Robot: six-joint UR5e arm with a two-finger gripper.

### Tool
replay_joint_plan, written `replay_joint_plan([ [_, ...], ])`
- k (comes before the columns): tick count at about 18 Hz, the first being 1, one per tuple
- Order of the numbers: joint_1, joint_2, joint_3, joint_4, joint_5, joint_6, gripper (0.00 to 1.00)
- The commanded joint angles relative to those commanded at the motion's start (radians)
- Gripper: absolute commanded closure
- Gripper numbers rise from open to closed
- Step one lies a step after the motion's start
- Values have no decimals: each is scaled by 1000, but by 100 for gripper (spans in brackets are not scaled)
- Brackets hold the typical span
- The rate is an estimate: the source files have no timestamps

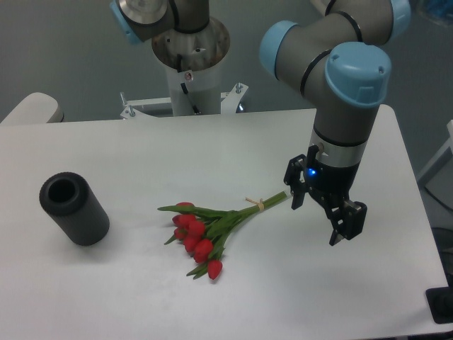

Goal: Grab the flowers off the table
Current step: 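Move the open gripper down over the tulip stems near the string tie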

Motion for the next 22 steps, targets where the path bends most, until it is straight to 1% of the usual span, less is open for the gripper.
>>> replay_joint_plan([
  [2, 0, 8, -32, 6, 0, 0, 0],
  [4, -6, 9, -40, 6, 6, -2, 0],
  [6, -9, 9, -61, 6, 11, -8, 0],
  [8, -12, 15, -103, 6, 9, -32, 0],
  [9, -21, 18, -127, 8, 11, -67, 0],
  [11, -51, 20, -179, 38, 12, -145, 0],
  [14, -60, 18, -247, 78, 14, -219, 0],
  [17, -64, 12, -279, 89, 14, -239, 0],
  [22, -64, 12, -366, 91, 14, -259, 0],
])
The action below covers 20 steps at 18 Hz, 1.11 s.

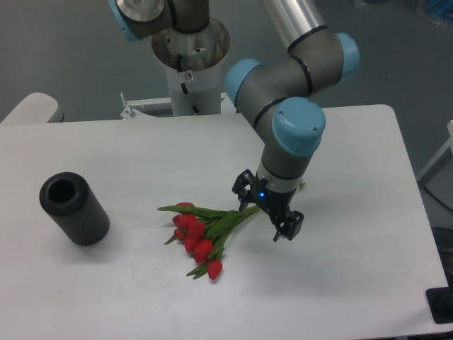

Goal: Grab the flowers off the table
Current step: 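Move the open gripper down over the tulip stems near the string tie, then close the gripper around the tulip stems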

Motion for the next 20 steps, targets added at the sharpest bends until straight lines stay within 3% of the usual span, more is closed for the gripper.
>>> replay_joint_plan([
  [3, -5, 2, -63, 23, 2, 0, 0],
  [7, -20, 0, -144, 136, 35, -3, 0],
  [20, -75, -37, -196, 236, 35, -58, 0],
])
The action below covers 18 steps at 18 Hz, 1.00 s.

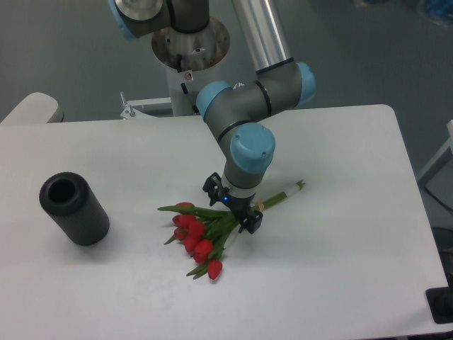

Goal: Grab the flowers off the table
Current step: 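Close the gripper around the tulip stems, then lift the tulip bundle up off the table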

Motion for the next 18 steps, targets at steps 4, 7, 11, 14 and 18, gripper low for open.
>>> replay_joint_plan([
  [4, -9, -8, -2, 11, 0, -3, 0],
  [7, -14, -15, -3, 31, 2, -3, 1],
  [11, -14, -14, -2, 31, 0, 0, 33],
  [14, -14, -12, 1, 31, 0, 3, 50],
  [18, -12, -11, 5, 31, 0, 8, 61],
])
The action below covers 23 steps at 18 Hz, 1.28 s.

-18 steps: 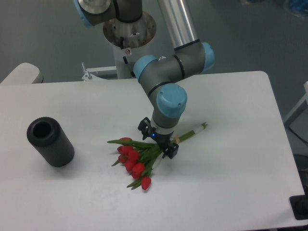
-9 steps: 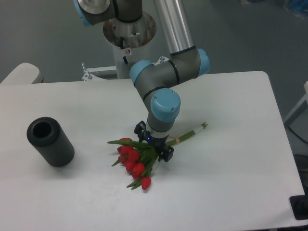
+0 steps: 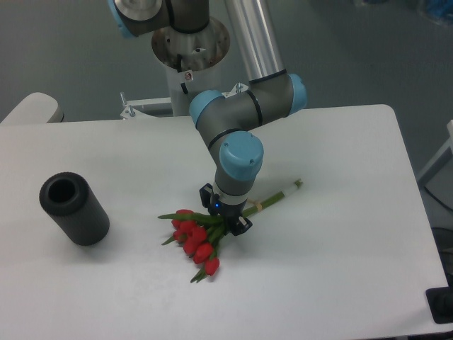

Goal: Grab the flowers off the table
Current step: 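Lift the tulip bundle up off the table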

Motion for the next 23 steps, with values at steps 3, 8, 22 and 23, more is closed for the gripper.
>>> replay_joint_plan([
  [3, 0, 0, 3, 0, 0, 2, 62],
  [8, 6, 8, 14, 0, -2, 8, 64],
  [22, 35, 64, 189, -43, -152, 52, 68],
  [23, 57, 72, 189, -44, -175, 52, 68],
])
